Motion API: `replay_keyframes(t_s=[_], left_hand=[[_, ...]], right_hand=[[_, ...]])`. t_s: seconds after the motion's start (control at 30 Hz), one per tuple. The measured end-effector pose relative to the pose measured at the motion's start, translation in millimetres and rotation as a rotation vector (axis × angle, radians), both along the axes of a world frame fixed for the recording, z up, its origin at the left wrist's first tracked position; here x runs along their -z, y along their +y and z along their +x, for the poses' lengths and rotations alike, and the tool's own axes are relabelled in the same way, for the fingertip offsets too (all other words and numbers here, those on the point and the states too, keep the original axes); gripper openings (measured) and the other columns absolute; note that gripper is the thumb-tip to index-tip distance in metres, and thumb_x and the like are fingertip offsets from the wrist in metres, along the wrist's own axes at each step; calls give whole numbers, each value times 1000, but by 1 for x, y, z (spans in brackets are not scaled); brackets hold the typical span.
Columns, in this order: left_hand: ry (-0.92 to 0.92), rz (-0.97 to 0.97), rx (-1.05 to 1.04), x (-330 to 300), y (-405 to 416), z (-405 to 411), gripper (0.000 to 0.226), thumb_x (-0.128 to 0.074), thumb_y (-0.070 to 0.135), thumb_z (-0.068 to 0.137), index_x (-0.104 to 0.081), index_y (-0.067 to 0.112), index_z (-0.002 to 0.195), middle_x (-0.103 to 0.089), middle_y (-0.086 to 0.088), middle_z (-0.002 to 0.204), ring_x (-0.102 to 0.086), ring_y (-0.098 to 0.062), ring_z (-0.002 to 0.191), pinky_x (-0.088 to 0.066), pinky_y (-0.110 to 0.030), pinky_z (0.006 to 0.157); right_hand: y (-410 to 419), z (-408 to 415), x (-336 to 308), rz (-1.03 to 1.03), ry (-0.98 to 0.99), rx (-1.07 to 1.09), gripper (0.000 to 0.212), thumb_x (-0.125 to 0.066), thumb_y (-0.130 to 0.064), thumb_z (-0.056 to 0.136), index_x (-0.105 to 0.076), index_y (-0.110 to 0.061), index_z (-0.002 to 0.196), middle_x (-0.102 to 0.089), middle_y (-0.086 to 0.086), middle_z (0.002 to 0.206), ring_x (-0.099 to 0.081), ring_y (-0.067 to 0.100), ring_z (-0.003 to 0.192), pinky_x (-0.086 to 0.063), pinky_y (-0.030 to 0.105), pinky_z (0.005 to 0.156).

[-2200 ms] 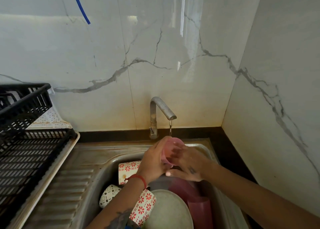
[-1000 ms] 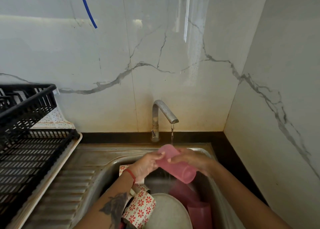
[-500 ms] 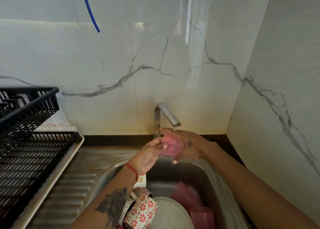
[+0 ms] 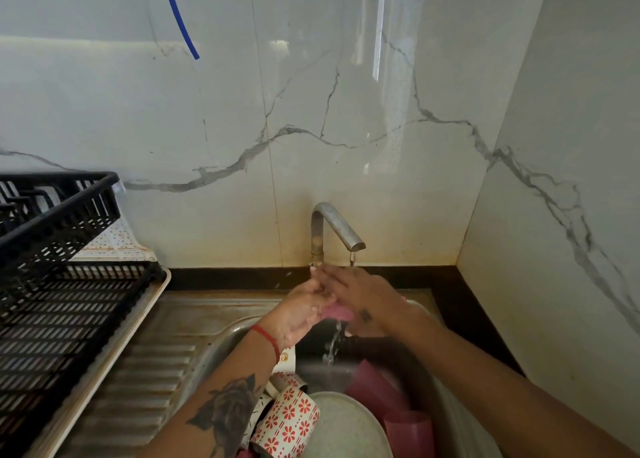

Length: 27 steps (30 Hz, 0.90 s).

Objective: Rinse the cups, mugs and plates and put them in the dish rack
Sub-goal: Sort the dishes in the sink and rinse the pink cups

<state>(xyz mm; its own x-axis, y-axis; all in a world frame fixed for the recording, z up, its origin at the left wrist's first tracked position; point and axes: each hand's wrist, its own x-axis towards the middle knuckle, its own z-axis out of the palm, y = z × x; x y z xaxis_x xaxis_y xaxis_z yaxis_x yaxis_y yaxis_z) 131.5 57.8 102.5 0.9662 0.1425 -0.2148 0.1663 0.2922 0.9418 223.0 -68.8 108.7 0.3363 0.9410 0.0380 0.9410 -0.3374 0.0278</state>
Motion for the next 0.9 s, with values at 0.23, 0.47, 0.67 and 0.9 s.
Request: replay_keyframes(t_s=[0.23,0.47,0.67,0.9], left_hand=[[-81,-4,46,1,11,-13,36,-72,7,73,-61,13,107,-66,-3,107,-58,-19,109,-43,-30,93],[82,90,116,-2,9,-7,73,-69,-5,76,-40,19,138,-57,-13,128,-61,-32,113,-48,-48,99],[24,77,56,0,0,-3,47,-60,-4,85,-51,9,129,-64,-10,121,-65,-24,107,-53,-34,90],[-39,45,67,-3,6,-11,41,-67,-1,72,-67,11,111,-65,-9,114,-62,-22,108,-53,-24,82]], right_hand=[[-27,23,-33,120,1210,269,96,-81,-15,70,-23,-39,143,-46,-9,126,-54,10,104,-52,24,75],[-11,-22,1,118,170,218,96,-73,-34,80,-6,-29,149,-27,4,150,-38,26,131,-37,41,104],[-10,-5,-3,99,159,41,113,-74,-40,77,19,-51,141,8,-7,159,-2,20,146,-23,46,112],[-33,10,-19,326,1371,207,82,-80,-15,71,-35,-60,124,-41,-6,137,-59,16,107,-56,36,83]])
